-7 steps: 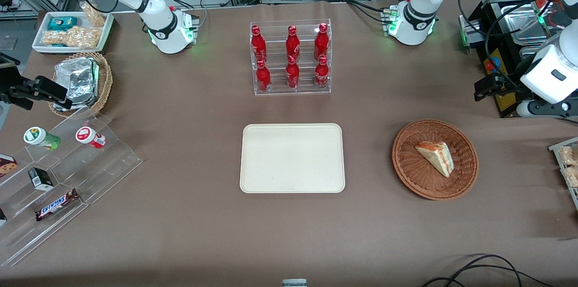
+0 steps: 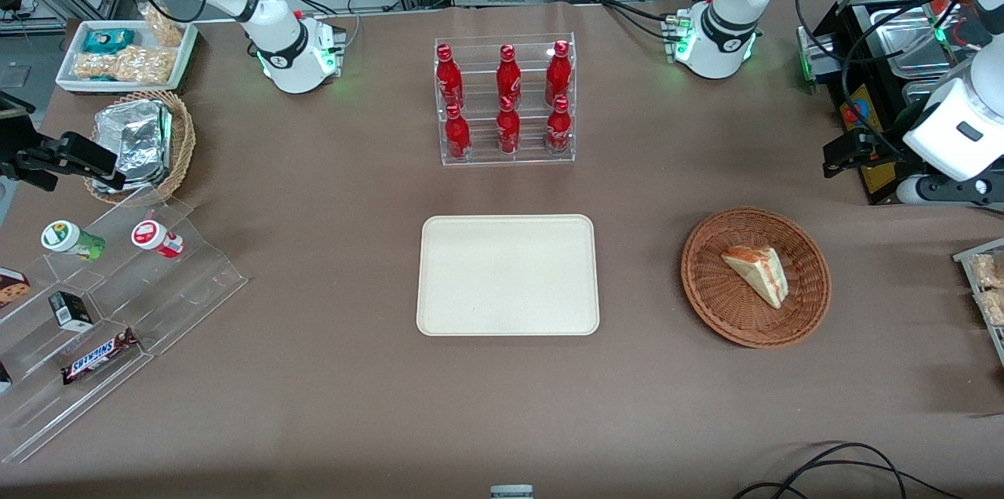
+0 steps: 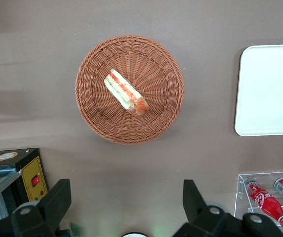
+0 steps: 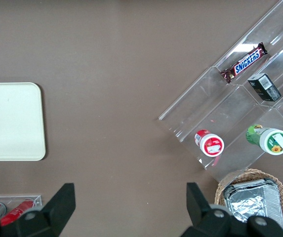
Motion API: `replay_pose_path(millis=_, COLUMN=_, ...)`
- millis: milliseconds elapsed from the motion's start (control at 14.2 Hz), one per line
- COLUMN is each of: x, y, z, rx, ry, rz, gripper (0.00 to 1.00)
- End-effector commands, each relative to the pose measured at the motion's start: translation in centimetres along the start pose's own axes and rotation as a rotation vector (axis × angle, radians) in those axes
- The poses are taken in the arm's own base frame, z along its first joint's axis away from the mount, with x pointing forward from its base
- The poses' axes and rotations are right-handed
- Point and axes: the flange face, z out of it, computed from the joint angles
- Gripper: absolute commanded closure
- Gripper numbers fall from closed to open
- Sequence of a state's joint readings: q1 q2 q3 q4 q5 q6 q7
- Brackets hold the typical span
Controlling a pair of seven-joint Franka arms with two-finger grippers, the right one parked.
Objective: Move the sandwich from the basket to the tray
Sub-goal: 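Move the left gripper down over the sandwich in the wicker basket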
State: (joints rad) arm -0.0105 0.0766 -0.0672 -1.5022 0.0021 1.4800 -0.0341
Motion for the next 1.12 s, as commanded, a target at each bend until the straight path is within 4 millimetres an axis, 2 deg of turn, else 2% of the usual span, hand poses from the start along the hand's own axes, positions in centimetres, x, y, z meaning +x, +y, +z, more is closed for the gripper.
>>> replay_pose_path(millis=0, x=0.3, y=0.1, z=0.0, rx=0.016, ry=0.001, rz=-0.002, gripper=0.00)
replay_pose_path(millis=70, x=0.3, y=0.1, z=0.2, rx=0.018, ry=-0.003, rz=-0.002, gripper=0.00)
replay_pose_path(millis=211, x=0.5, y=0.1, z=2.1, rx=0.020, ry=-0.041, rz=-0.012, gripper=0.00)
replay_pose_path(millis=351, x=1.7, y=0.1, z=5.7, rx=0.022, ry=-0.108, rz=-0.050, gripper=0.00)
replay_pose_path(millis=632, x=5.1, y=-0.1, z=14.5, rx=0.044, ry=-0.190, rz=-0.240, gripper=0.00)
replay_pose_path(millis=842, x=5.6, y=-0.2, z=20.0, rx=0.055, ry=-0.150, rz=-0.258, gripper=0.00)
replay_pose_path(millis=1053, x=5.4, y=-0.4, z=23.7, rx=0.057, ry=-0.101, rz=-0.480, gripper=0.00)
